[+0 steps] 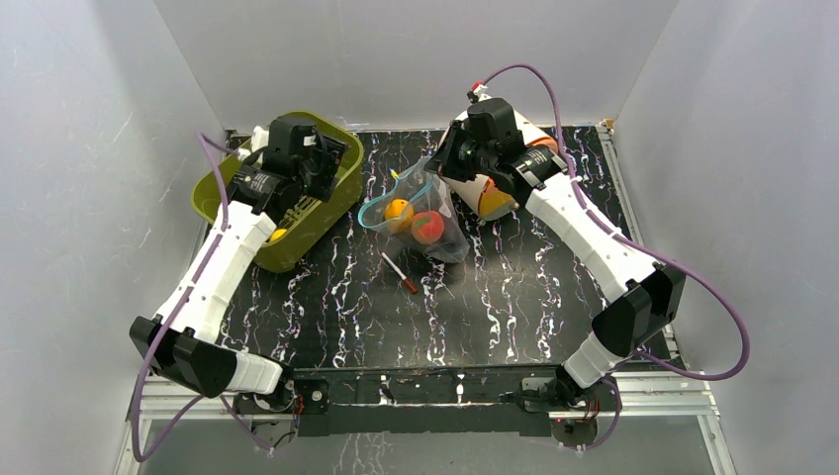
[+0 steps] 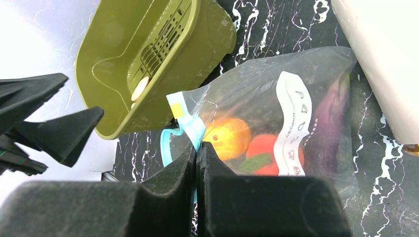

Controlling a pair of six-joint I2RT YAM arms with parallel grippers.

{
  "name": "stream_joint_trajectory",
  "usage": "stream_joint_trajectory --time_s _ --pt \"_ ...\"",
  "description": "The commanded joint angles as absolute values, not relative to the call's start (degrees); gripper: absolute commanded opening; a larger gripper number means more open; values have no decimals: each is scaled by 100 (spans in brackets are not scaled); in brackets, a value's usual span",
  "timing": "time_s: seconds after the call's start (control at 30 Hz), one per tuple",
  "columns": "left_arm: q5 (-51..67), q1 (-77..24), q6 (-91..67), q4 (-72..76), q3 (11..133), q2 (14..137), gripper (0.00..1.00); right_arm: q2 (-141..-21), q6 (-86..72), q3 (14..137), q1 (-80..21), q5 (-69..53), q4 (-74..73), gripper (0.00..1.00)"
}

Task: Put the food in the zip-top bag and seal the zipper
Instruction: Move the bin to the center of the board.

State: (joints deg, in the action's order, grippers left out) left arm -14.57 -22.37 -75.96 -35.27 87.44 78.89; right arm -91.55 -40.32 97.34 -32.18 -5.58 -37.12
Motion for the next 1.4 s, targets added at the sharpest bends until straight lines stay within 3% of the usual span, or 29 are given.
stream_joint_trajectory --time_s 0.0,0.27,0.37,0.53,0.73,0.9,1.17,1.37 --pt "-1568 -1749 -9511 -5028 8675 7813 69 -8849 -3931 9954 -3194 -518 -3326 0" --pt "-1080 -799 -10475 -5339 8263 8102 64 -8754 -3910 9894 -3181 -472 -3322 0" --pt "-1063 -765 -10504 -5641 8517 8390 59 -8753 -3898 9954 -3173 -467 -3354 0" --pt "-686 -756 -10668 -6628 8949 8950 62 -8658 -3878 9881 -3157 -364 -3388 0" --pt "-585 -743 -10998 -6192 8380 8884 60 -8669 -3845 9928 -3129 -345 -3413 0" --pt "-814 -644 -10865 -6027 8333 8988 45 -8692 -3836 9978 -3109 -364 -3435 0" --pt "-980 -567 -10642 -5881 8294 9064 29 -8662 -3849 9949 -3071 -341 -3428 0" --pt "-1150 -392 -10345 -5722 8331 9092 26 -8657 -3841 9940 -3057 -345 -3420 0"
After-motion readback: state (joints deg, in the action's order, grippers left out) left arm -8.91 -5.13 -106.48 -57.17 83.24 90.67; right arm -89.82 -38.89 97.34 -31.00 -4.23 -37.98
